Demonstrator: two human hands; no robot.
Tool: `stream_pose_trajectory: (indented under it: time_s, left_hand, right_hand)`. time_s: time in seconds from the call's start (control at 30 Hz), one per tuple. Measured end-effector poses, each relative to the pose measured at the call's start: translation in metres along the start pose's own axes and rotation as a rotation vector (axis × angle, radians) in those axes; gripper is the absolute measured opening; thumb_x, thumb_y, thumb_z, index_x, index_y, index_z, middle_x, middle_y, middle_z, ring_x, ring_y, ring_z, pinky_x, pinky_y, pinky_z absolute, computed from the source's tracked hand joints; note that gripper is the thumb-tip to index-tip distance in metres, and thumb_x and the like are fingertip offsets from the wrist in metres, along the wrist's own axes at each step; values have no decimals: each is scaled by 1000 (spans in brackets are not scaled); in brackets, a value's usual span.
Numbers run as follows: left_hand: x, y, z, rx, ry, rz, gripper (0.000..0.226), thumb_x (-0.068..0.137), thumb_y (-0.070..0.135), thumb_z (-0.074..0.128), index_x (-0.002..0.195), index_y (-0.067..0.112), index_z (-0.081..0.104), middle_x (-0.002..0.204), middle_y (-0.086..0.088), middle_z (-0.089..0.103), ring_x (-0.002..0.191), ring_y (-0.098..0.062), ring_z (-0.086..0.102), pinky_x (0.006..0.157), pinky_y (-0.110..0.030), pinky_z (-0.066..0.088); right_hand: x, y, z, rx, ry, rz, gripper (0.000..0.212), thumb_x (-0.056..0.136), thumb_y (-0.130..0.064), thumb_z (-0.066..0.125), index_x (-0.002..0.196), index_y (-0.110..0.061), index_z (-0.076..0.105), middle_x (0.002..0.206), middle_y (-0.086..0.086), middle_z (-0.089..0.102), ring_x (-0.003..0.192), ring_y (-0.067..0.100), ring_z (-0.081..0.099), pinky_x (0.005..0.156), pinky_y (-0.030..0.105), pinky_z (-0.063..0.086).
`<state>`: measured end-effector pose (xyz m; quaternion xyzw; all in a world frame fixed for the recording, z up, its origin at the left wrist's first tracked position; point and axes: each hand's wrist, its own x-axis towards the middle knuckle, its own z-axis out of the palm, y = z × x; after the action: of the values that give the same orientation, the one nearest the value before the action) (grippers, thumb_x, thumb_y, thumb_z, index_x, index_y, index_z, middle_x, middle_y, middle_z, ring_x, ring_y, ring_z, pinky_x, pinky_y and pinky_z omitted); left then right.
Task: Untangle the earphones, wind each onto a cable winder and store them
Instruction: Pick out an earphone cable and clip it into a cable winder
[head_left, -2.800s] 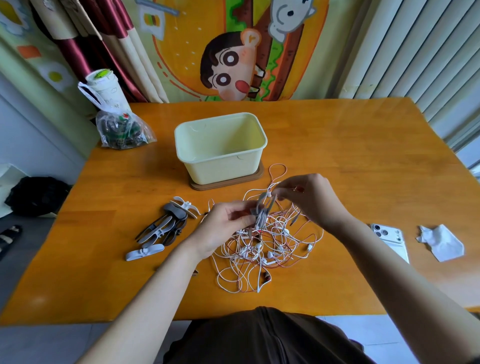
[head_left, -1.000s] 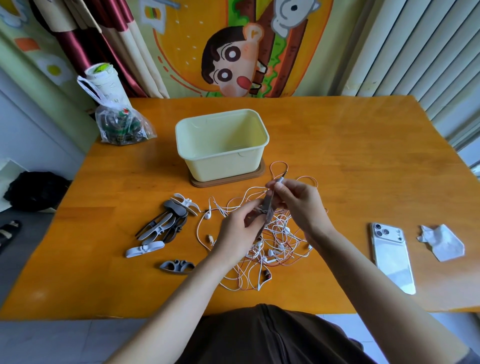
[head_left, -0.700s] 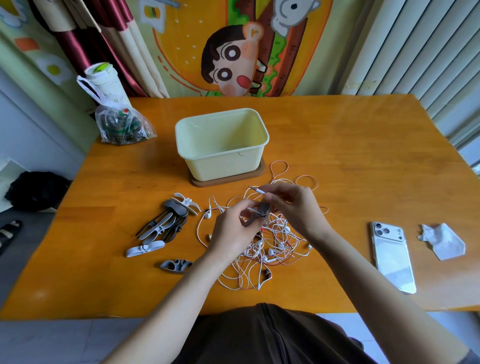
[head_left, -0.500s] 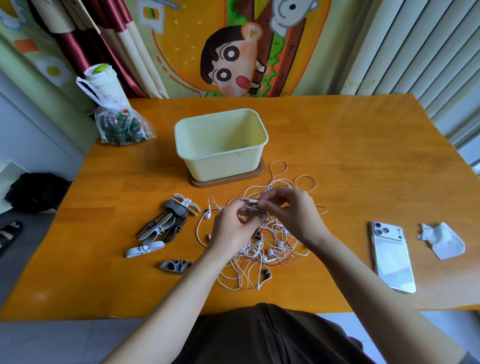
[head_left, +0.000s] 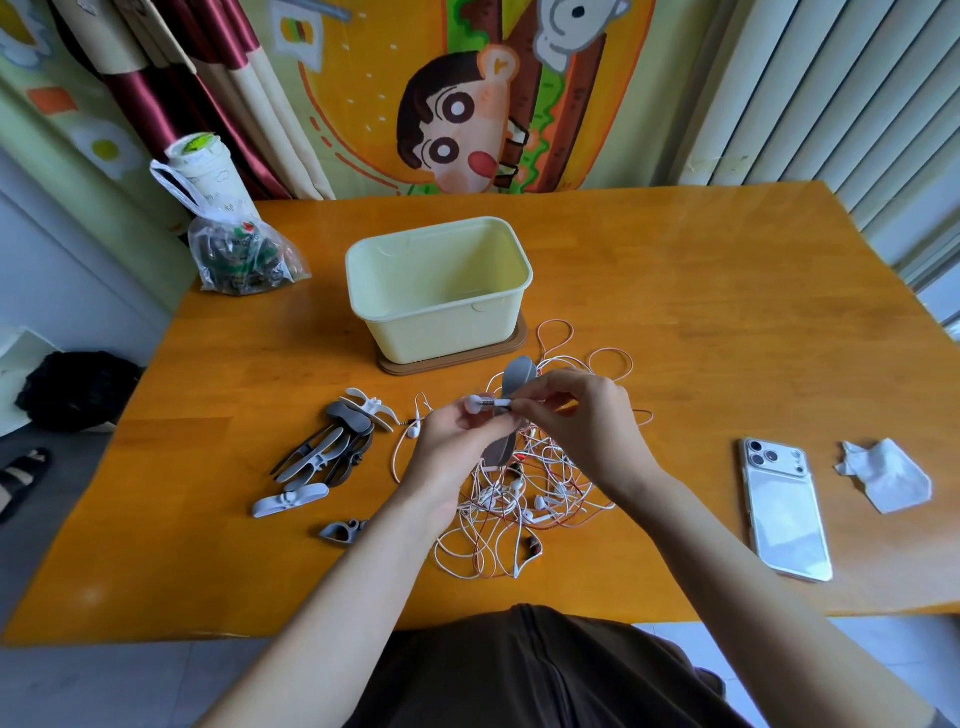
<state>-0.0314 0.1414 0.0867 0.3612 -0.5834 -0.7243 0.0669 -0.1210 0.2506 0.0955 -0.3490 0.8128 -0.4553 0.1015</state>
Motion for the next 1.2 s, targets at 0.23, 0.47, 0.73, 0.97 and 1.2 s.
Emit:
stream_pose_trajectory:
  time_s: [0.23,0.47,0.73,0.97,1.2]
  left_hand:
    - [3,-1,0,-142,-26,-36,16,86,11,65,99,2,62,85,-4,68,97,-22,60,92,-36,41]
    - [1,-1,-1,-128,-20,29,12,92,23,60,100,16,65,97,-4,71,110,-23,60,103,-40,40]
    - [-4,4,0,-10,2,143,7,95,24,55,91,23,62,94,-4,68,107,-26,60,99,-40,44]
    - [-4,6,-1,82,-14,243,19,98,28,49,89,33,65,105,-10,66,109,-28,59,100,-47,45]
    - [-5,10,-4,120,-67,277,5,94,26,56,96,25,61,101,0,64,100,-7,59,79,-11,46]
  right_hand:
    - [-1,0,0,5,31,-15,5,78,-12,74,83,-15,73,76,-11,63,70,3,61,64,10,47]
    - [-2,-1,-1,11,68,-50,8,78,-15,76,85,-13,73,79,-8,65,72,5,62,67,14,51]
    - [-4,-5,0,70,62,-17,5,85,-15,69,88,-13,72,83,-6,68,77,4,64,67,9,48]
    - [-3,-7,5,121,78,17,6,83,-18,71,83,-13,68,77,-9,64,73,1,57,64,9,43]
    - [-6,-7,6,165,95,41,9,84,-18,69,83,-11,66,78,-6,64,74,4,58,65,9,43]
